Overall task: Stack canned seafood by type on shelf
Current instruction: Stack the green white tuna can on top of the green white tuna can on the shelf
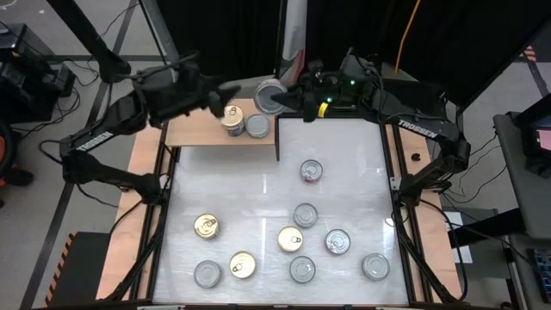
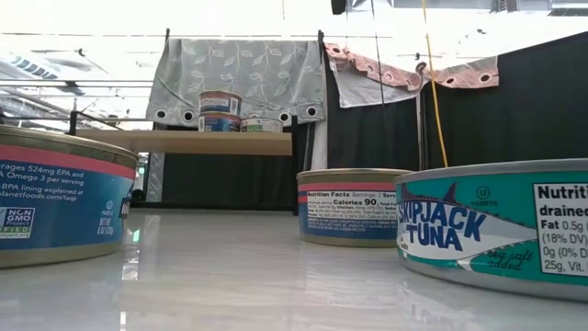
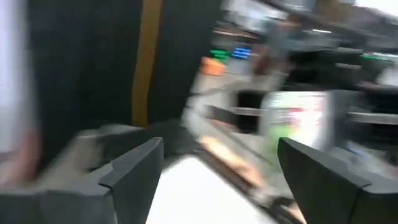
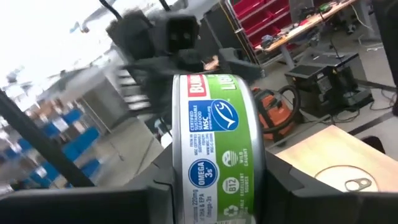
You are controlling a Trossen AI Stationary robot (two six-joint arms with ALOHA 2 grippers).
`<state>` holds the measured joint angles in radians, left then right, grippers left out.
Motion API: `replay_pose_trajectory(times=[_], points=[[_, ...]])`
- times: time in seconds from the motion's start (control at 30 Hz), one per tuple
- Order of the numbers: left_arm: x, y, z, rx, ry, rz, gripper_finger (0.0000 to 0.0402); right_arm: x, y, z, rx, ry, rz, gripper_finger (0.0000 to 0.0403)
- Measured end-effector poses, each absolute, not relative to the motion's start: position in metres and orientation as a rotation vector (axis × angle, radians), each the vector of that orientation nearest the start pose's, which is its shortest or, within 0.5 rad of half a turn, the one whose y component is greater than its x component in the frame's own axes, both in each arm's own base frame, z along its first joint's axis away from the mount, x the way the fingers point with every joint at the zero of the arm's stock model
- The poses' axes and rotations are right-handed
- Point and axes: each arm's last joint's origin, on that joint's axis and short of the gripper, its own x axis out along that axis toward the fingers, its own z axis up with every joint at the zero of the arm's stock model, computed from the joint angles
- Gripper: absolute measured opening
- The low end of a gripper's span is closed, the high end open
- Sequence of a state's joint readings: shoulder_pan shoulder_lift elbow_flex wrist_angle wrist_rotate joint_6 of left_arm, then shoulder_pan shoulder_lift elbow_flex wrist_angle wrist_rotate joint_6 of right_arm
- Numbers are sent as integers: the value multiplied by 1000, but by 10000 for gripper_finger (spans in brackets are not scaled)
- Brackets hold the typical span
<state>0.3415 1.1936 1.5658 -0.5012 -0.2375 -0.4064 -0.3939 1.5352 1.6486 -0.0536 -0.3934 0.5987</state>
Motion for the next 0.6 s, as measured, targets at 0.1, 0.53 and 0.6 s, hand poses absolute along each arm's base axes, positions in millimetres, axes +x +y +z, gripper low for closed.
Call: replay_pose_trajectory(times=[0.1, 0.53, 0.6], points=[[195, 93, 470, -433, 108, 772, 323, 325, -134, 453, 667, -58, -28, 121], [165, 110, 435, -580, 452, 1012, 324, 389, -192, 347, 1124, 135, -250, 121], [164, 109, 433, -586, 485, 1008, 324, 394, -197, 336, 1159, 152, -274, 121]])
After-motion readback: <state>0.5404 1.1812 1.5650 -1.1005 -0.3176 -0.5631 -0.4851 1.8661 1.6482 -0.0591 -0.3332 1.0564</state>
